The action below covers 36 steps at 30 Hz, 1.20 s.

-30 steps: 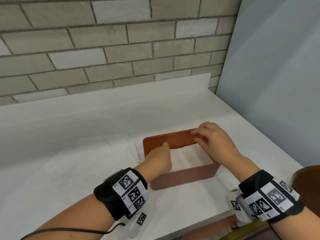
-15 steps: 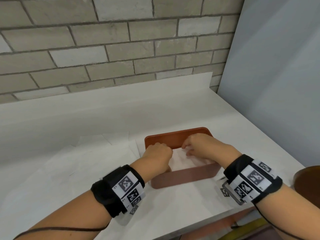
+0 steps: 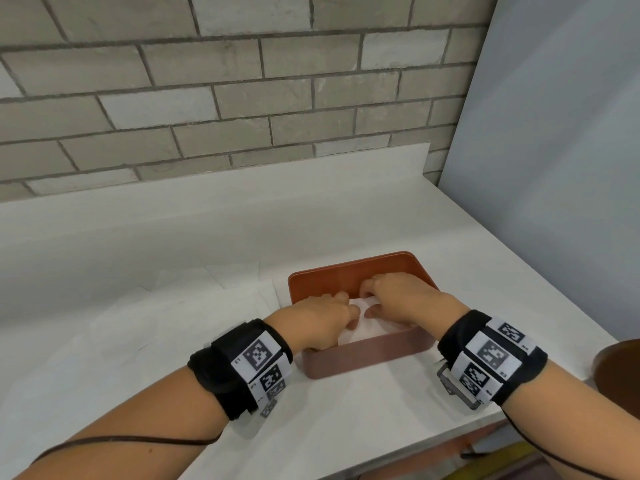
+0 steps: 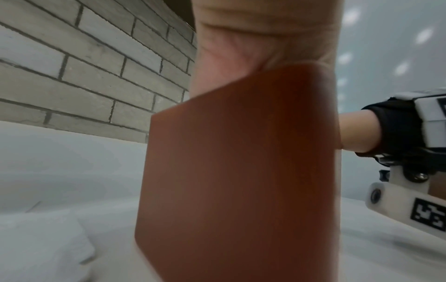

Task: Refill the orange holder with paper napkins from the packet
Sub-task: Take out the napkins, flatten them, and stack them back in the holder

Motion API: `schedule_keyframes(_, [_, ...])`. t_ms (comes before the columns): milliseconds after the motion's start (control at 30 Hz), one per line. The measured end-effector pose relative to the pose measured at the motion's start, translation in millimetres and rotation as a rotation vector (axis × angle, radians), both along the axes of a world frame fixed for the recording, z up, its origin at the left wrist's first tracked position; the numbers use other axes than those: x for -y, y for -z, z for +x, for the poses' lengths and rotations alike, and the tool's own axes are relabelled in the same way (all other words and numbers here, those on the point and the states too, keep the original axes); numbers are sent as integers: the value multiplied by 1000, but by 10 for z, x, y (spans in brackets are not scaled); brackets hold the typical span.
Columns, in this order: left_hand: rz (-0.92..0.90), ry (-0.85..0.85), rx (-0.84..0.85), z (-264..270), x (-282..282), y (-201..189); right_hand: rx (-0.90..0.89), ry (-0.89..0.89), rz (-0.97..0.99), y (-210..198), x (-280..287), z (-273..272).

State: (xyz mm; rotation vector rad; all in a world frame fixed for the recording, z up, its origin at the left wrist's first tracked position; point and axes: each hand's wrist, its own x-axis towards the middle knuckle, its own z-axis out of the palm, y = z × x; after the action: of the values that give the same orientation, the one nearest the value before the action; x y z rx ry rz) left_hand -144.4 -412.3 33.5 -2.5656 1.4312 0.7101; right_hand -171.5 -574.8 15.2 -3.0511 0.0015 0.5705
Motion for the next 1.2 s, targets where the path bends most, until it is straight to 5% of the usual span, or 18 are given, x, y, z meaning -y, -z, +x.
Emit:
schedule_keyframes(200, [37, -187, 56, 56, 76, 11, -33, -14, -30, 23, -9, 1])
schedule_keyframes(500, [251, -161, 203, 21, 140, 60, -6, 42, 10, 20, 39, 2])
schedule_keyframes(600, [104, -158, 220, 1, 95, 6, 88, 51, -4, -10, 41, -13])
schedule_keyframes(733, [-347, -208, 165, -11, -118, -184, 289, 45, -18, -148, 32, -59])
schedule_keyframes(900, [-887, -489, 56, 130, -882, -383, 522, 140, 220, -480, -197, -181])
schedule_keyframes(1033, [-802, -764, 69, 514, -1657, -259, 592, 152, 529, -655, -789, -220])
schedule_keyframes(1200, [-611, -948, 82, 935, -2496, 48, 451, 10, 613, -572, -1676, -98])
